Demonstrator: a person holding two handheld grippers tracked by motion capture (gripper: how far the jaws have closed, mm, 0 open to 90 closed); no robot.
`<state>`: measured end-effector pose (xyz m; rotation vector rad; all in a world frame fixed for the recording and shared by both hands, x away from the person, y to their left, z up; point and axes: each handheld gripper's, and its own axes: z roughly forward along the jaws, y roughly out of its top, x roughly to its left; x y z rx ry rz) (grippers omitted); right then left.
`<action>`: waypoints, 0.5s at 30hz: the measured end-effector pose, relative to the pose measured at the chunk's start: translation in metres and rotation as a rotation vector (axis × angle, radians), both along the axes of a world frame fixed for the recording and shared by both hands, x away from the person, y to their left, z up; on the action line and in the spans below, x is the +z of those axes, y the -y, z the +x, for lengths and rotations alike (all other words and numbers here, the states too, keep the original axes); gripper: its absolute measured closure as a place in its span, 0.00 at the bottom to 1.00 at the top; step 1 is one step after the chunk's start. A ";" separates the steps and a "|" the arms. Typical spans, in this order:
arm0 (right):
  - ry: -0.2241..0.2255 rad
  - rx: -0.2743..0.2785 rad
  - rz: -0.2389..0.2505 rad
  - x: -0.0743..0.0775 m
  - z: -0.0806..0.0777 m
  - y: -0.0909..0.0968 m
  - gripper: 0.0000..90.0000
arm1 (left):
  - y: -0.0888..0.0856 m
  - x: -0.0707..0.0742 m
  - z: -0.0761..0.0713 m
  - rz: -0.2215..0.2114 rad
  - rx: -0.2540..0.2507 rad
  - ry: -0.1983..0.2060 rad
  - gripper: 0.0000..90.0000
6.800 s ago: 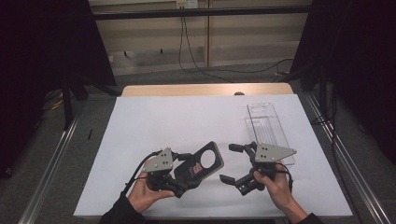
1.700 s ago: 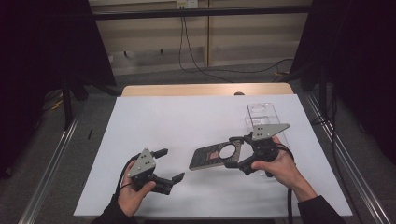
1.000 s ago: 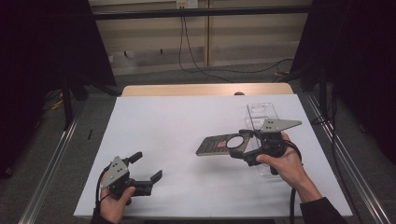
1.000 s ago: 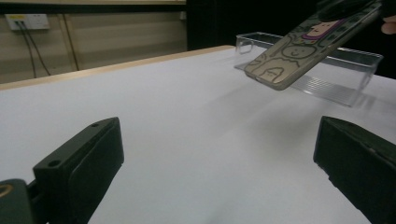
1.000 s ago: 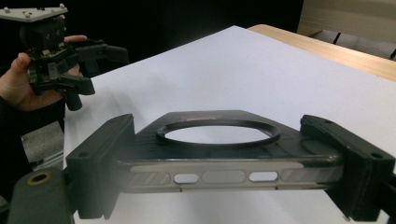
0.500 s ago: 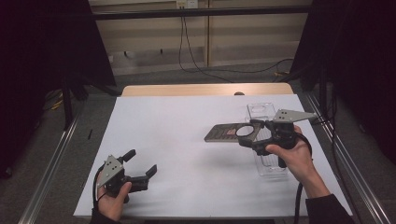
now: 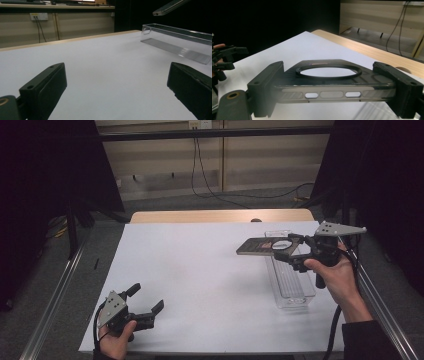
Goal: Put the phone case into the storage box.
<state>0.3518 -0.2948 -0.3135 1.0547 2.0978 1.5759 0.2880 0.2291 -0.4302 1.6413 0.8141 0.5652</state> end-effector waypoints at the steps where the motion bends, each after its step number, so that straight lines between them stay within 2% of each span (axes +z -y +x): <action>1: 0.002 -0.010 -0.006 0.002 0.001 0.003 0.13 | 0.001 0.000 0.000 -0.007 0.001 -0.005 0.03; 2: 0.002 -0.020 -0.009 0.003 0.002 0.006 0.13 | 0.002 -0.001 0.001 -0.021 -0.004 -0.019 0.03; 3: 0.000 -0.030 -0.010 0.004 0.003 0.008 0.13 | 0.003 -0.001 0.002 -0.017 -0.006 -0.023 0.03; 6: 0.008 -0.063 -0.019 0.007 0.006 0.016 0.13 | 0.005 0.000 0.002 0.008 -0.009 0.001 0.03; 9: 0.005 -0.091 -0.010 0.009 0.009 0.023 0.13 | 0.004 0.000 0.002 -0.005 -0.004 -0.001 0.03; 12: -0.005 -0.119 -0.023 0.010 0.013 0.030 0.13 | 0.003 0.000 0.002 -0.008 0.000 -0.006 0.03; 15: -0.018 -0.148 -0.027 0.011 0.017 0.035 0.13 | 0.002 0.001 0.001 0.002 0.020 0.006 0.03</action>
